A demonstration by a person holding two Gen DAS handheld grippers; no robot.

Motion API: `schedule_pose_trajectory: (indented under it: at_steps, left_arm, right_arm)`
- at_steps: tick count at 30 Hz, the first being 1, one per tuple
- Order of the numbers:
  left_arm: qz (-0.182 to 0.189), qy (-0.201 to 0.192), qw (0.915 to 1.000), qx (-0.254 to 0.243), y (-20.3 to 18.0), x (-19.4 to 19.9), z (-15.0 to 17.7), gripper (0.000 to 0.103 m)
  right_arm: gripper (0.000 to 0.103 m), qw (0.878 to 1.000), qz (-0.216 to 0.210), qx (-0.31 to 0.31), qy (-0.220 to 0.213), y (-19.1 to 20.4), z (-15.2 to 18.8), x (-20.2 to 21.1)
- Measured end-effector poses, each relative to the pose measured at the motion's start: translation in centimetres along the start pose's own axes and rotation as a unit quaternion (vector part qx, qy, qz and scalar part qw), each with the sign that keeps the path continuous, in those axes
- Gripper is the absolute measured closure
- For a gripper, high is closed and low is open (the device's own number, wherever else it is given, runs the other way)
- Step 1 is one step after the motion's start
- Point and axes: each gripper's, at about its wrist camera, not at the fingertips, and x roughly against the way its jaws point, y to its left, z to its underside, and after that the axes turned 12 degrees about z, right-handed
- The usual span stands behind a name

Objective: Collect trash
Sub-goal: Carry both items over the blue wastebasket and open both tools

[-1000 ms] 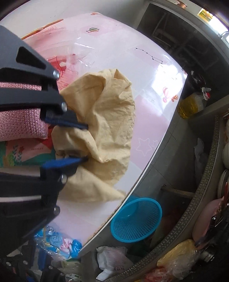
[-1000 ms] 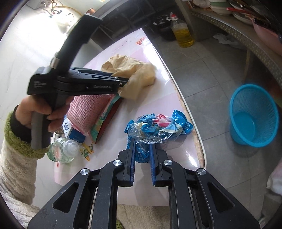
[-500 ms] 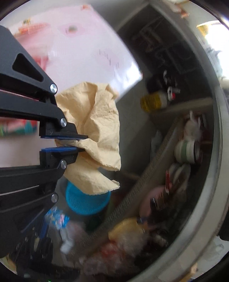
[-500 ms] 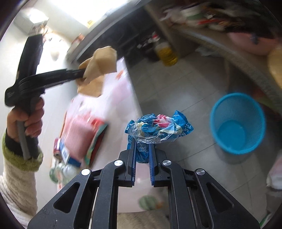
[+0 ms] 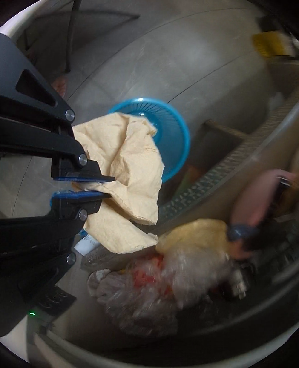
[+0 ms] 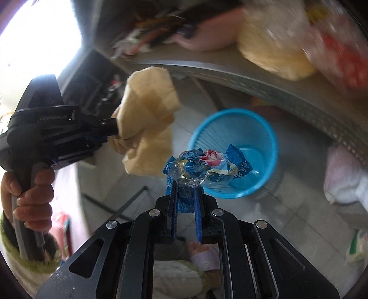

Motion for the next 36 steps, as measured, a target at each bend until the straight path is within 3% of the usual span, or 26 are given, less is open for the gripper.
schedule_pose_trajectory:
  at_steps: [5, 8, 9, 12, 17, 22, 26, 28, 29, 36]
  left_arm:
    - [-0.006, 0.022, 0.9986, 0.048, 3.2, -5.2, -1.8, 0.093]
    - [-0.039, 0.025, 0.9961, 0.075, 5.1, -7.0, -2.6, 0.078]
    - [-0.043, 0.025, 0.9954, 0.082, 5.6, -7.6, -2.8, 0.067]
    - [-0.047, 0.022, 0.9941, 0.095, 6.4, -8.0, -3.1, 0.057]
    - [-0.037, 0.009, 0.9953, 0.089, 6.4, -6.5, -3.1, 0.054]
    - [-0.018, -0.021, 0.9963, 0.082, 5.4, -2.7, -3.2, 0.054]
    - [-0.019, -0.054, 0.9974, 0.044, 3.2, 2.6, -2.2, 0.054]
    - [-0.021, -0.077, 0.9966, 0.021, 1.9, 6.2, -1.0, 0.054]
    - [-0.024, -0.088, 0.9958, 0.011, 1.2, 8.0, -0.3, 0.054]
    - [-0.067, -0.184, 0.9792, -0.051, -0.9, 19.0, 7.2, 0.043]
  right_arm:
    - [0.092, 0.999, 0.026, -0.021, 0.011, -1.6, -1.2, -3.7]
    - [0.092, 0.999, 0.037, -0.028, 0.019, -2.2, -1.7, -5.4]
    - [0.092, 0.999, 0.039, -0.029, 0.021, -2.3, -1.9, -5.9]
    - [0.092, 0.998, 0.049, -0.029, 0.026, -2.3, -2.0, -7.3]
    - [0.092, 0.997, 0.054, -0.03, 0.037, -2.1, -1.9, -8.6]
    - [0.089, 0.997, 0.049, -0.018, 0.049, -1.0, -3.0, -10.0]
    - [0.083, 0.997, 0.048, 0.017, 0.057, 0.4, -3.9, -11.5]
    - [0.058, 0.996, 0.057, 0.038, 0.054, 1.0, -4.3, -12.0]
    - [0.053, 0.996, 0.063, 0.046, 0.049, 1.3, -4.4, -12.0]
    - [0.05, 0.997, 0.066, 0.046, 0.018, 1.7, -3.2, -9.3]
